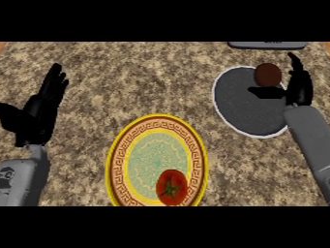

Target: Pick the cupcake from the plate and place it in the pan

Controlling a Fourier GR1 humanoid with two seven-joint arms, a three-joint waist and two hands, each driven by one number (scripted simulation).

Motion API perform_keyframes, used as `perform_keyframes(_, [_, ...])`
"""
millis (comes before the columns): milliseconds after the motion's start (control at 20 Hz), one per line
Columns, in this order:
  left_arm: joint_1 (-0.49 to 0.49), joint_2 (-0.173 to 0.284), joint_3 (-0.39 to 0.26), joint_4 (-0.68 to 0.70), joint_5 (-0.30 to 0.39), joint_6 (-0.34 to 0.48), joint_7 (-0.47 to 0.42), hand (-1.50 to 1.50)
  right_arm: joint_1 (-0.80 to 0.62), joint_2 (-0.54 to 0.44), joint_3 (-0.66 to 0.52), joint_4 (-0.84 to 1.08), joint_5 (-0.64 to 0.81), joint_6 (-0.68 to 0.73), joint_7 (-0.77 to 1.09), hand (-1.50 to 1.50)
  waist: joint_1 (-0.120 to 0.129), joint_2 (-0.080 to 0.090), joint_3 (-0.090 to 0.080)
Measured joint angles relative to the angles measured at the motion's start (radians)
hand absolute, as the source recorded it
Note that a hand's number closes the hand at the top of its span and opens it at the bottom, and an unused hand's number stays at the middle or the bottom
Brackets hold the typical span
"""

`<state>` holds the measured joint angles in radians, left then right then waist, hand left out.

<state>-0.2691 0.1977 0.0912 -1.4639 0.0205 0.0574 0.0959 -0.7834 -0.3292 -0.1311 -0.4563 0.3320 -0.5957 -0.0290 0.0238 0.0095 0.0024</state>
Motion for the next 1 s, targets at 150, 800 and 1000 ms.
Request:
perform_keyframes(150, [0.022,-0.002,0.001,-0.015,-0.006,0.007,0.0,0.0,0.043,0.01,-0.061,-0.064,-0.066,-0.03,-0.097,-1.5,-0.012,-0.005,-0.001])
perform_keyframes(800, [0.09,0.013,0.04,-0.033,-0.005,0.019,-0.013,0.0,0.533,0.137,-0.006,-0.78,-0.254,0.163,-0.124,-1.5,-0.084,-0.031,-0.005])
perform_keyframes(1000, [0.096,0.013,0.041,-0.043,-0.005,0.021,-0.004,0.0,0.745,0.142,0.05,-1.073,-0.255,0.185,-0.061,-1.5,-0.09,-0.031,-0.006])
